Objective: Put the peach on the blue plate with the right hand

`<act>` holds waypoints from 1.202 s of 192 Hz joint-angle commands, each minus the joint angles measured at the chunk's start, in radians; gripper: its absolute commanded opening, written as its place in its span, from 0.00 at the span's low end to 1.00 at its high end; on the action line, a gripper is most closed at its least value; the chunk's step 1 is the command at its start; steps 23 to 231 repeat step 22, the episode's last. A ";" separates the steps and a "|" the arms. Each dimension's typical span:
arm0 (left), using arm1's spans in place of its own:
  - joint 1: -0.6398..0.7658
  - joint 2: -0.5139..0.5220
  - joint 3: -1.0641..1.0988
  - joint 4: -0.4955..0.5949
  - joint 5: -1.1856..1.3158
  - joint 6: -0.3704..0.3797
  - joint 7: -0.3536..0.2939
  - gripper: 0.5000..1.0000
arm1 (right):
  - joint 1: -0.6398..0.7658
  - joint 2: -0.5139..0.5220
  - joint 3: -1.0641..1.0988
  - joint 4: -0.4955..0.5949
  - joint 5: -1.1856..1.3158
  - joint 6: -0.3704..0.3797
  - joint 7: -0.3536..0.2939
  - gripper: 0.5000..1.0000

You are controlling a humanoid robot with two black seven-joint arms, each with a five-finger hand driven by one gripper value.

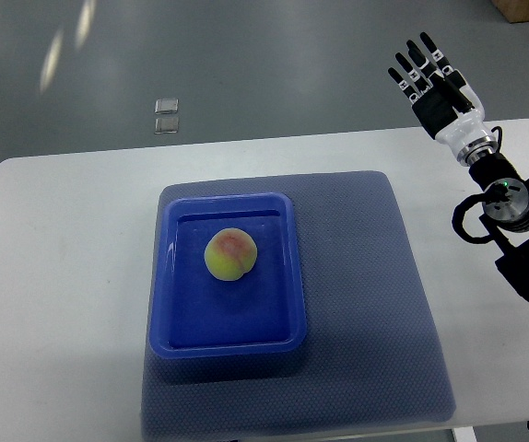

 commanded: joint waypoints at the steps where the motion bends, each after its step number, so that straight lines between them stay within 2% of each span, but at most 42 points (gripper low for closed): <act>1: 0.000 0.000 0.000 0.001 0.000 0.000 0.000 1.00 | -0.016 0.013 0.002 -0.010 0.034 0.000 0.020 0.86; 10: 0.000 0.000 0.001 0.001 0.000 0.000 0.000 1.00 | -0.037 0.034 0.004 -0.010 0.043 0.002 0.038 0.86; 231: 0.000 0.000 0.001 -0.001 0.000 0.000 0.000 1.00 | -0.043 0.039 0.004 -0.012 0.045 0.002 0.038 0.86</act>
